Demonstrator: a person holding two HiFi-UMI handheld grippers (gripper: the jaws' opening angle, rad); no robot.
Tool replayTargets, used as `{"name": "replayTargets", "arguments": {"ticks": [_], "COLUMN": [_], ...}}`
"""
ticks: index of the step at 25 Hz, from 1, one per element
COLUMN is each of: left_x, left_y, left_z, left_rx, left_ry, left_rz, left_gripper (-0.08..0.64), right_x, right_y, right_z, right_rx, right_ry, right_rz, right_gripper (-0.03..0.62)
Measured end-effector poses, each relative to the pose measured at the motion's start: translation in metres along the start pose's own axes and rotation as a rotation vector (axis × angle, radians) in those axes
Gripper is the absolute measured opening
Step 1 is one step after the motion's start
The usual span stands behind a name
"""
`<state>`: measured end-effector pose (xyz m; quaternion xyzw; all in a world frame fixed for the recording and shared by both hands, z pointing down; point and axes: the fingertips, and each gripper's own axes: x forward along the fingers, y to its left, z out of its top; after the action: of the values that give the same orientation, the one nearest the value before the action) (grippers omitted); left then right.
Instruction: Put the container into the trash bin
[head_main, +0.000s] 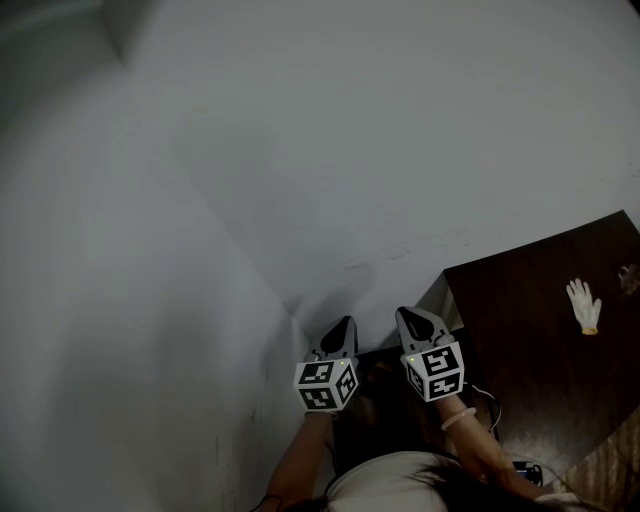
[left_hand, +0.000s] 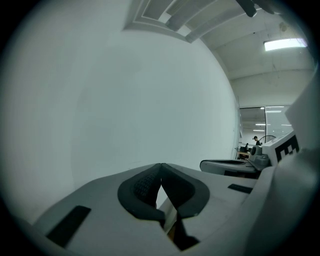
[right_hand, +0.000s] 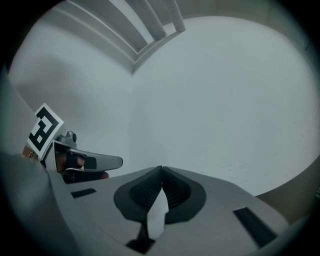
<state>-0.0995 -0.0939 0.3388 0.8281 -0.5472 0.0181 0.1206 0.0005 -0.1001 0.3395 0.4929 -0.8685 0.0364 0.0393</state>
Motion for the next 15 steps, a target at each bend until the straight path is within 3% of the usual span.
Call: {"name": "replayTargets", "arguments": {"ticks": [15], "left_x": [-0.0067], "left_y": [-0.0068], "left_z": [0.004], "left_rx": [0.001], "left_ry": [-0.015], "left_rz": [-0.013], "left_gripper": [0.02], "right_x": [-0.0094], "right_y": [0.0001], "right_z": [0.0054], "right_rx": [-0.019], "right_ry": [0.002], "right_rz": [-0.008], "right_gripper": [0.006]}}
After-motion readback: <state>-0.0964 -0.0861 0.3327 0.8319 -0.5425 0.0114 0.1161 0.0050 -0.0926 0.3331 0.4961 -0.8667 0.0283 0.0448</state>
